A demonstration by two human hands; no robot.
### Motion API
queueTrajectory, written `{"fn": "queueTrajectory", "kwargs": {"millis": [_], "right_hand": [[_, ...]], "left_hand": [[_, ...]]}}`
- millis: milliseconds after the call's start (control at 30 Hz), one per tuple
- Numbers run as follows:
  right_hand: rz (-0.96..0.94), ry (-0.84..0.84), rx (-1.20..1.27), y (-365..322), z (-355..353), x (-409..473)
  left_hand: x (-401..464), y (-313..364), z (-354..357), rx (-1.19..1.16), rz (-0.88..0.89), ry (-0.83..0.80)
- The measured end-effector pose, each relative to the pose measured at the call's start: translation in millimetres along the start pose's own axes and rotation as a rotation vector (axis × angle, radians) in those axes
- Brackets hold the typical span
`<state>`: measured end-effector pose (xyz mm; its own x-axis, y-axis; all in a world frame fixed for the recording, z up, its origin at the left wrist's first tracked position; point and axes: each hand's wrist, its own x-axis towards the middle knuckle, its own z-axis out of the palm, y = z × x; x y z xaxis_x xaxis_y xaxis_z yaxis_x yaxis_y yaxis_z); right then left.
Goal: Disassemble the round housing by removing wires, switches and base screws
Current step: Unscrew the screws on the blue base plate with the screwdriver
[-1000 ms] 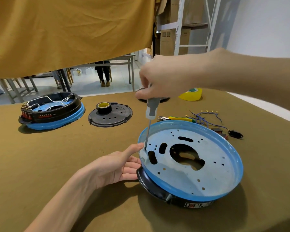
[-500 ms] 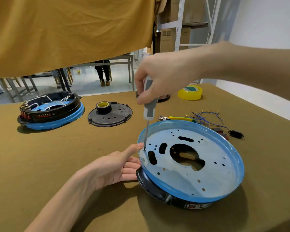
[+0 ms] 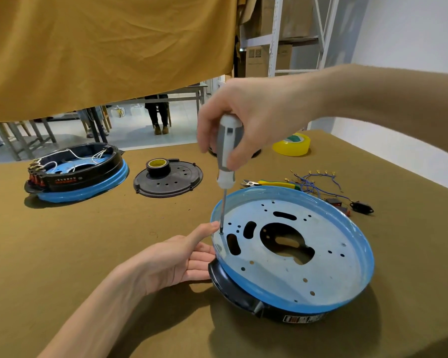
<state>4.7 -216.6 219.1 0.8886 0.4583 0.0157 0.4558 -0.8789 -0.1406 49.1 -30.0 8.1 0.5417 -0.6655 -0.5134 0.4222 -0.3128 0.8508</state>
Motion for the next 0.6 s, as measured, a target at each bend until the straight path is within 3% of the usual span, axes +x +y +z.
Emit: {"fn": "queueTrajectory", "kwargs": {"millis": [167, 400, 533, 600], "right_hand": [[0.244, 0.026, -0.350, -6, 12, 9], [0.066, -0.111, -0.022, -8, -7, 8], [0.315, -0.083, -0.298, -10, 3, 11], [0.299, -0.015, -0.413, -8, 10, 15]], "left_hand": [[0, 0, 0, 0.003, 0.004, 0.001], [1, -1, -2, 0.017, 0.008, -0.012], [1, -1, -2, 0.025, 0.007, -0.015], [1, -1, -2, 0.030, 0.009, -0.019]]}}
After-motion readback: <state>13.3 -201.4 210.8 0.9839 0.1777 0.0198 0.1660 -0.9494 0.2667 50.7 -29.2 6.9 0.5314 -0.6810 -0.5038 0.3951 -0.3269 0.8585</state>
